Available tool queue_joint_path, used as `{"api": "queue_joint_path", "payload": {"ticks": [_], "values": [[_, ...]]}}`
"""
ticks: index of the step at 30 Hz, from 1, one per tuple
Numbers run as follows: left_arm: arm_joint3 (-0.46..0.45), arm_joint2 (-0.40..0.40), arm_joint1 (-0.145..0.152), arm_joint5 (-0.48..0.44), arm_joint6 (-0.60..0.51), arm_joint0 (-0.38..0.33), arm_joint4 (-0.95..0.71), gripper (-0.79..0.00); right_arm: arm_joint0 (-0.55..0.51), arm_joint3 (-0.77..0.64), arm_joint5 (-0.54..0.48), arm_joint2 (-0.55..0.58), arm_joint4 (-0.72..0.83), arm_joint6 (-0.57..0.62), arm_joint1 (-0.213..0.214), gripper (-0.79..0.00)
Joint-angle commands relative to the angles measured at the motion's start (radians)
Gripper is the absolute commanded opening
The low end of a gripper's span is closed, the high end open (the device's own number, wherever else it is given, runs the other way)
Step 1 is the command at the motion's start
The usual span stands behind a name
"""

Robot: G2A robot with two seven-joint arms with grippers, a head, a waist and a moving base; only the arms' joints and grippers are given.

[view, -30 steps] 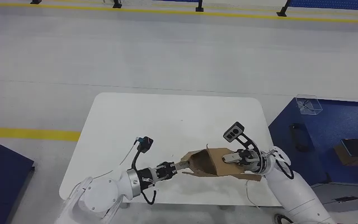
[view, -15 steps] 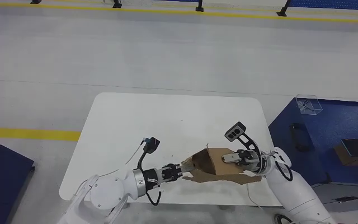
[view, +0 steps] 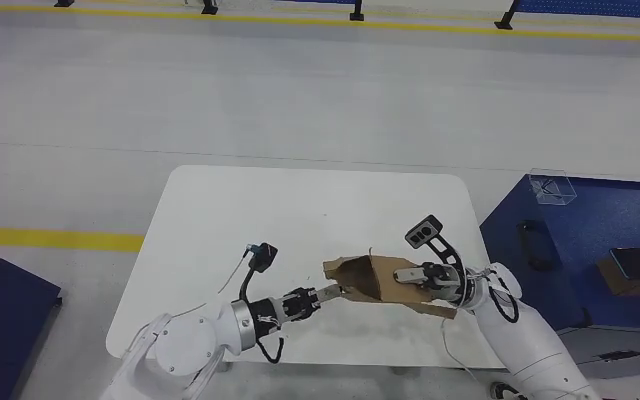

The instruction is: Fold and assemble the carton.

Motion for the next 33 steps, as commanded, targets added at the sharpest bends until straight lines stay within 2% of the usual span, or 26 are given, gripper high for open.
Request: {"api": "queue_joint_path", "payload": {"ticks": [1, 2, 5, 7, 10, 12, 14, 17, 21, 26, 33], "values": [[-0.013, -0.035, 0.003, -0.016, 0.01, 0.022, -0.026, 0.0, 0.0, 0.0, 0.0, 0.0, 0.0, 0.0, 0.0, -0.785], [-0.017, -0.062, 0.004, -0.035, 0.032, 0.035, -0.063, 0.0, 0.0, 0.0, 0.0, 0.0, 0.0, 0.0, 0.0, -0.785], [-0.02, -0.067, 0.002, -0.047, 0.049, 0.039, -0.08, 0.0, -0.004, -0.009, -0.007, 0.006, -0.005, -0.034, -0.001, -0.785], [-0.026, -0.101, 0.0, -0.104, 0.074, 0.069, -0.177, 0.0, -0.011, -0.011, -0.019, 0.019, -0.001, -0.061, -0.003, -0.785], [-0.074, -0.139, 0.006, -0.135, 0.089, 0.125, -0.17, 0.0, -0.012, -0.004, -0.041, 0.034, -0.019, -0.081, -0.006, -0.785], [-0.119, -0.132, 0.01, -0.12, 0.068, 0.15, -0.128, 0.0, -0.015, -0.001, -0.065, 0.043, -0.035, -0.097, -0.008, -0.785], [-0.155, -0.104, 0.014, -0.063, 0.055, 0.161, -0.058, 0.0, -0.019, -0.004, -0.083, 0.049, -0.047, -0.106, -0.01, -0.785], [-0.173, -0.04, 0.012, 0.01, 0.037, 0.138, 0.013, 0.0, -0.023, -0.015, -0.098, 0.053, -0.07, -0.108, -0.013, -0.785], [-0.131, 0.028, 0.002, 0.068, 0.054, 0.075, 0.032, 0.0, -0.034, -0.037, -0.105, 0.052, -0.096, -0.093, -0.018, -0.785], [-0.092, 0.054, -0.011, 0.116, 0.106, 0.016, 0.009, 0.0, -0.038, -0.056, -0.099, 0.05, -0.119, -0.079, -0.023, -0.785], [-0.075, 0.082, -0.011, 0.167, 0.056, -0.012, 0.028, 0.0, -0.048, -0.076, -0.096, 0.06, -0.144, -0.068, -0.028, -0.785]]}}
